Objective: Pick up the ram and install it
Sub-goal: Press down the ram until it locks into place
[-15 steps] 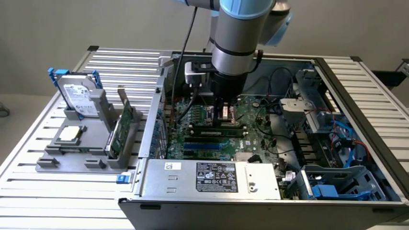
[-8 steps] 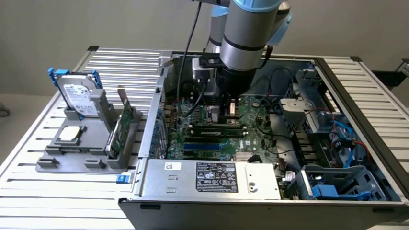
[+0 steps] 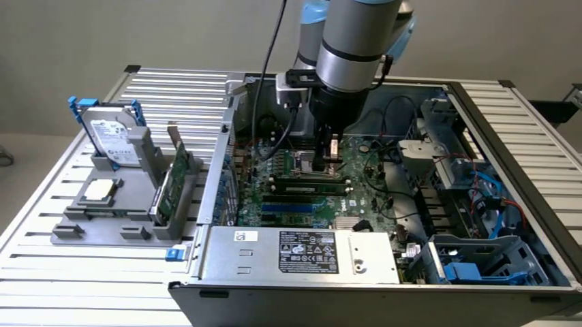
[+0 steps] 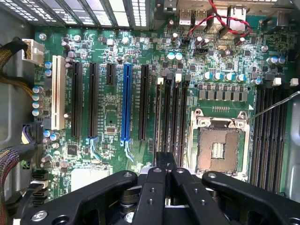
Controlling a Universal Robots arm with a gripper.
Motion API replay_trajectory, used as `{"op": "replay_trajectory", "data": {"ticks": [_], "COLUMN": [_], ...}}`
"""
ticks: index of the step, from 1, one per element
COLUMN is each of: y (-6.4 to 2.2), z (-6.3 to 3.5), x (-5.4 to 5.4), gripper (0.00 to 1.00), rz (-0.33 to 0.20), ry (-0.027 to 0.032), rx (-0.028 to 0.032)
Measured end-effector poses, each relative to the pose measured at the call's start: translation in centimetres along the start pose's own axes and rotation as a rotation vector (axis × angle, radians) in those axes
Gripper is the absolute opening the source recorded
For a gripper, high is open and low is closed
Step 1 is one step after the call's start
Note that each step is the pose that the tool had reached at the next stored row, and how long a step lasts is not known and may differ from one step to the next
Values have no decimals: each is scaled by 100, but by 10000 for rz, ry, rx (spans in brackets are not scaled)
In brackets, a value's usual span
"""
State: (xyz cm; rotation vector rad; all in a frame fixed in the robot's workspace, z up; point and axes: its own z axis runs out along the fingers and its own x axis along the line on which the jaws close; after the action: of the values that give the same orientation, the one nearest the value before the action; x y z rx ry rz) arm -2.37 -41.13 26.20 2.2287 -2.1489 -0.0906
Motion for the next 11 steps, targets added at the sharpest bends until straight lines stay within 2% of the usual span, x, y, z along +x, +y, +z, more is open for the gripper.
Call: {"op": "replay_trajectory", "data": {"ticks": [11], "y": [0], "z": [-1], "x": [1], "gripper": [11], "rz": [-1], "ry": [2], "rx": [-1]}}
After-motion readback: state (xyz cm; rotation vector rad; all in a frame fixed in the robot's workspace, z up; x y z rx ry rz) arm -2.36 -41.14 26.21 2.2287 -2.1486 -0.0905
